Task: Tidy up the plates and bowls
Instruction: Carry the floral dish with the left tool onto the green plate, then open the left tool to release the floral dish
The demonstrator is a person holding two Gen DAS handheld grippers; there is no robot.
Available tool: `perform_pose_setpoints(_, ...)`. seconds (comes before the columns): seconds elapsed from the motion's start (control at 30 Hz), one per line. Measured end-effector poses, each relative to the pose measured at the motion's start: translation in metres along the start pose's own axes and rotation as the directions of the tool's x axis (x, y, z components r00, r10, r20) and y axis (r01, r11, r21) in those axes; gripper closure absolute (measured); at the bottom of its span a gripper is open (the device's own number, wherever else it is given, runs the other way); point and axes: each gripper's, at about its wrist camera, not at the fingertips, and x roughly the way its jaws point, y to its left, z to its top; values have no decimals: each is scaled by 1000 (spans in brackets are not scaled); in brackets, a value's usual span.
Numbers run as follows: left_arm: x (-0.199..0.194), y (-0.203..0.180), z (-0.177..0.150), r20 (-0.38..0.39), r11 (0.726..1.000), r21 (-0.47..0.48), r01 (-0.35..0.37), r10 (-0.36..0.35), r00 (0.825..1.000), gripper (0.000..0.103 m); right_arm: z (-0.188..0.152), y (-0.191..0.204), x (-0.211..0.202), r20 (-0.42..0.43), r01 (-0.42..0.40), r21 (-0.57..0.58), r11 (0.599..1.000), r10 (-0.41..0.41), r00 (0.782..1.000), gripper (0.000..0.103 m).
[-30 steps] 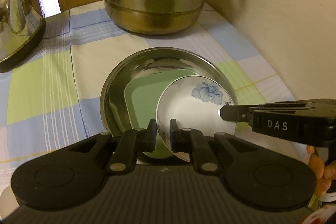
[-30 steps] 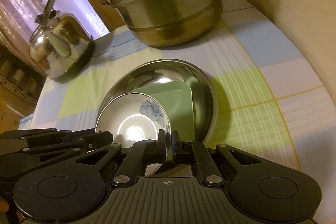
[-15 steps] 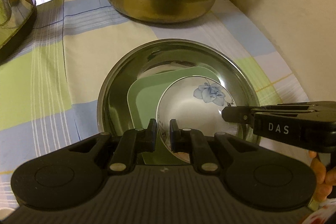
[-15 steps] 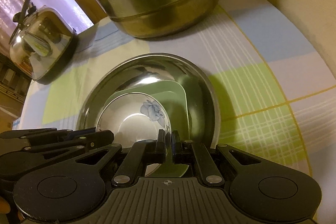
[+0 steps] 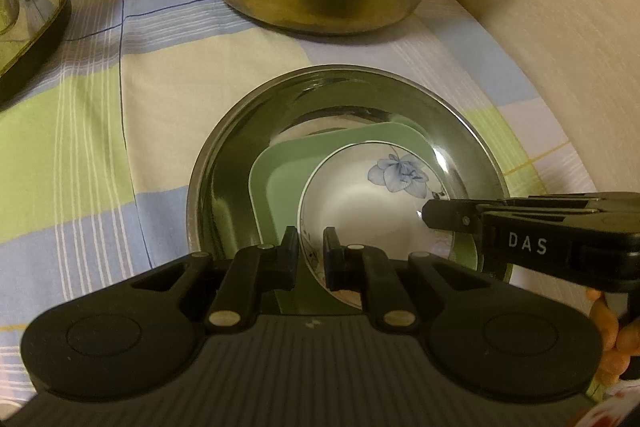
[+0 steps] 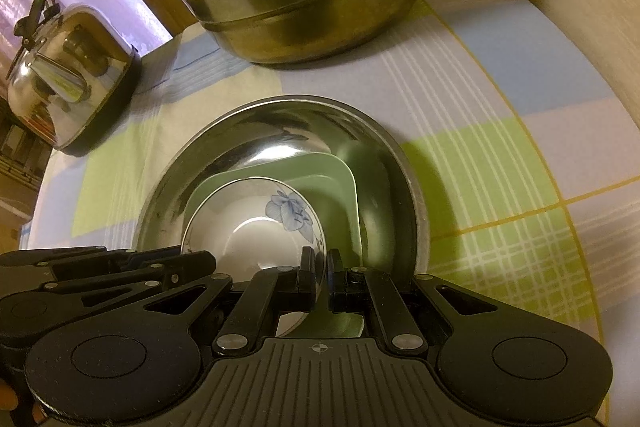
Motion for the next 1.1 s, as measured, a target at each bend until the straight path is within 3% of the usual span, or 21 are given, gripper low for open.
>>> perform_pose_setpoints(0.23,1,0,0,-2,1000,-2,0,0,1000,92,-1,2,2,8,18,-14,1000,-18,1000,98)
perform_pose_setpoints(0.37,-3,-1,0,9,1000,3,-13,13,1000,83,-1,8,-2,45,36,-54,998,-33,998,96)
perform_pose_setpoints(0.43,-6,-1,-1,13,1000,-1,-10,10,1000,82,-1,8,-5,54,24,-57,998,-21,998,88)
perform_pose_setpoints(0.5,-10,-2,-1,19,1000,-3,-9,9,1000,77,0,7,-10,65,9,-41,999,-6,998,66)
perform_pose_setpoints(0.57,-16,-3,-2,30,1000,-3,-9,9,1000,74,-1,4,-17,89,5,-28,1000,-3,996,58)
perform_pose_setpoints(0.73,-35,-5,-9,59,1000,-16,-11,12,998,61,-7,-1,-33,116,-4,-12,1000,6,993,53)
perform_pose_setpoints(0.87,-53,-9,-17,90,999,-32,-15,18,996,43,-15,-8,-51,138,-30,19,999,27,990,42)
perform_pose_setpoints(0.93,-62,-13,-22,105,999,-28,-16,19,994,42,-19,-10,-61,150,-38,22,999,34,988,41)
perform_pose_setpoints(1.1,-86,-26,-36,144,999,-25,-24,28,989,27,-33,-13,-89,185,-46,21,999,41,982,35)
